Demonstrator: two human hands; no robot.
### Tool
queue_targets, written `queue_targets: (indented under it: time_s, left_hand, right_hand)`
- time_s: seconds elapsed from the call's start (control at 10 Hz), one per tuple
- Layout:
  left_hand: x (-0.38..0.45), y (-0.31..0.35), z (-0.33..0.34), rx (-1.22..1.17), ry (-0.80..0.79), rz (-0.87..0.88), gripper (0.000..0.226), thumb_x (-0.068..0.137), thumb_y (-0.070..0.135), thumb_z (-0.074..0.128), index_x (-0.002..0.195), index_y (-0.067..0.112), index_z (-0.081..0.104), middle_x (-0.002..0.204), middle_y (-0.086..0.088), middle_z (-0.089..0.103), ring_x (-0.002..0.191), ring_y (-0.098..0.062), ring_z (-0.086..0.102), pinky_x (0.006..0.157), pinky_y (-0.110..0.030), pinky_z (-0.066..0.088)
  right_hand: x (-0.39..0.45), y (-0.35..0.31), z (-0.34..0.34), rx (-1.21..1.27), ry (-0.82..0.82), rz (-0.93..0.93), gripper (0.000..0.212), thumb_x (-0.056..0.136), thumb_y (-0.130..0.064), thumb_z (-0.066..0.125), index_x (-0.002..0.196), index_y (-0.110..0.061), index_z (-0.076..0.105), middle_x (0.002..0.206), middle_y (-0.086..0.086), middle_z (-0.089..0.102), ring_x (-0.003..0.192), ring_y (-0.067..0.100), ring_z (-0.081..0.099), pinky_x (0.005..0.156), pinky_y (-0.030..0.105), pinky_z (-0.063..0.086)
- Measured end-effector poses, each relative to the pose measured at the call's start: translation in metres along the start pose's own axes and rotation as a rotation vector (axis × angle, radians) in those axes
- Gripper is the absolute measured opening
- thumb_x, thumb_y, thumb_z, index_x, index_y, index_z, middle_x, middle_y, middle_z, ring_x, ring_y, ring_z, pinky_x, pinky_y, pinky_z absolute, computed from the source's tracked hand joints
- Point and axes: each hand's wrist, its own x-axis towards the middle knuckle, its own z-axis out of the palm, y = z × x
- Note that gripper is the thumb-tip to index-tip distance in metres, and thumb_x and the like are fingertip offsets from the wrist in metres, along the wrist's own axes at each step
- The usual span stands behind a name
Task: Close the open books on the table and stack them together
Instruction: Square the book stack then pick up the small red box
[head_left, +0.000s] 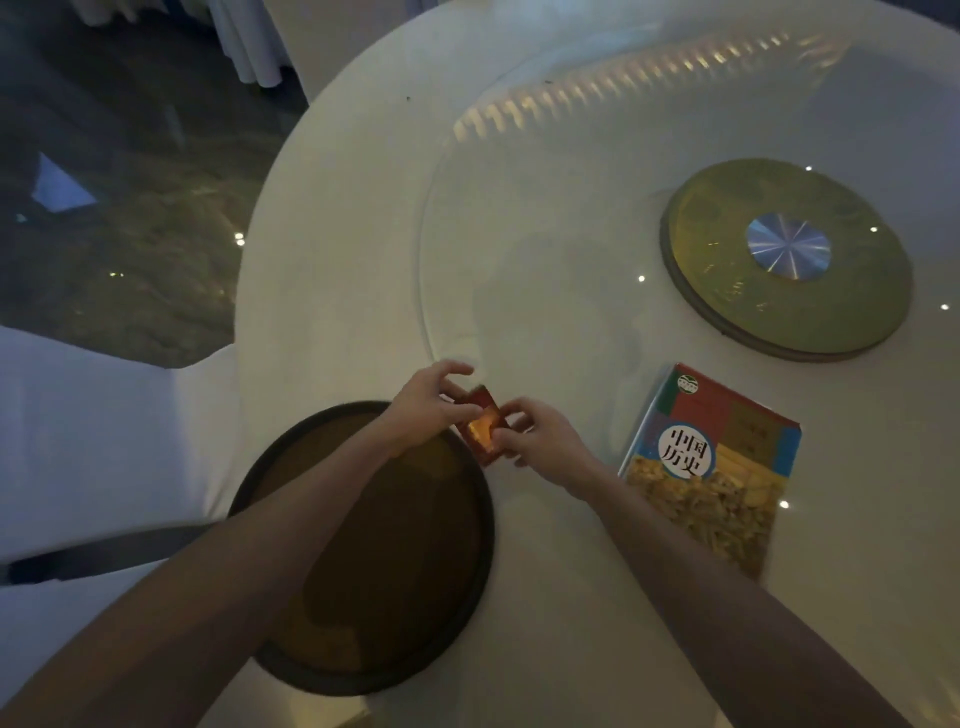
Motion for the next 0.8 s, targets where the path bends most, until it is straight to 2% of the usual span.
queue_targets:
  time_s: [0.1, 0.2, 0.3, 0.4, 0.6, 0.8]
  left_hand:
    - [-0.026, -0.021, -0.006, -0.02, 0.129, -0.033, 0.055, 0.079, 0.032, 0.083, 0.126, 0.019, 0.057, 0.108, 0.001, 0.067, 0.096, -0.013, 0.068, 0.077, -0.029, 0.06]
    - [-0.039, -0.034, -0.003, -0.017, 0.173, -0.057, 0.047, 0.081, 0.029, 0.082, 0.121, 0.014, 0.062, 0.107, -0.002, 0.069, 0.098, -0.015, 0.068, 0.082, -0.032, 0.059]
    - [-0.056, -0.057, 0.001, 0.065, 0.14, -0.091, 0.033, 0.089, 0.019, 0.074, 0.12, 0.01, 0.07, 0.117, -0.005, 0.071, 0.11, -0.017, 0.066, 0.096, -0.04, 0.056]
    - [-0.06, -0.068, 0.004, 0.114, 0.121, -0.117, 0.031, 0.092, 0.013, 0.069, 0.123, 0.011, 0.07, 0.123, -0.004, 0.069, 0.116, -0.016, 0.063, 0.101, -0.041, 0.054]
    - [-0.055, -0.085, 0.012, 0.231, 0.111, -0.092, 0.034, 0.094, 0.007, 0.064, 0.128, 0.012, 0.068, 0.127, -0.004, 0.069, 0.118, -0.016, 0.063, 0.101, -0.037, 0.053]
    - [-0.05, -0.076, 0.011, 0.322, 0.086, -0.006, 0.031, 0.095, 0.011, 0.063, 0.126, 0.013, 0.069, 0.121, -0.002, 0.072, 0.11, -0.014, 0.067, 0.095, -0.034, 0.057]
  right_hand:
    - [-0.028, 0.009, 0.046, 0.393, -0.029, 0.214, 0.026, 0.097, -0.017, 0.07, 0.119, -0.013, 0.06, 0.107, 0.018, 0.074, 0.084, 0.025, 0.076, 0.074, 0.039, 0.066]
    - [-0.043, 0.017, 0.077, 0.545, 0.009, 0.325, 0.025, 0.097, -0.014, 0.069, 0.119, -0.009, 0.057, 0.111, 0.02, 0.073, 0.085, 0.028, 0.076, 0.076, 0.042, 0.067]
    - [-0.057, 0.022, 0.114, 0.606, 0.038, 0.431, 0.019, 0.098, -0.017, 0.068, 0.114, -0.01, 0.058, 0.107, 0.021, 0.074, 0.089, 0.033, 0.078, 0.075, 0.041, 0.067]
    - [-0.059, 0.025, 0.129, 0.525, 0.053, 0.462, 0.012, 0.099, -0.019, 0.067, 0.108, -0.012, 0.064, 0.103, 0.016, 0.076, 0.089, 0.028, 0.078, 0.072, 0.035, 0.067]
    - [-0.05, 0.028, 0.143, 0.601, 0.076, 0.561, 0.014, 0.101, -0.005, 0.057, 0.099, -0.008, 0.07, 0.107, 0.015, 0.075, 0.095, 0.023, 0.077, 0.081, 0.034, 0.066]
    - [-0.057, 0.024, 0.13, 0.526, 0.018, 0.498, 0.015, 0.102, -0.016, 0.057, 0.106, -0.01, 0.07, 0.103, 0.013, 0.075, 0.091, 0.023, 0.078, 0.079, 0.037, 0.067]
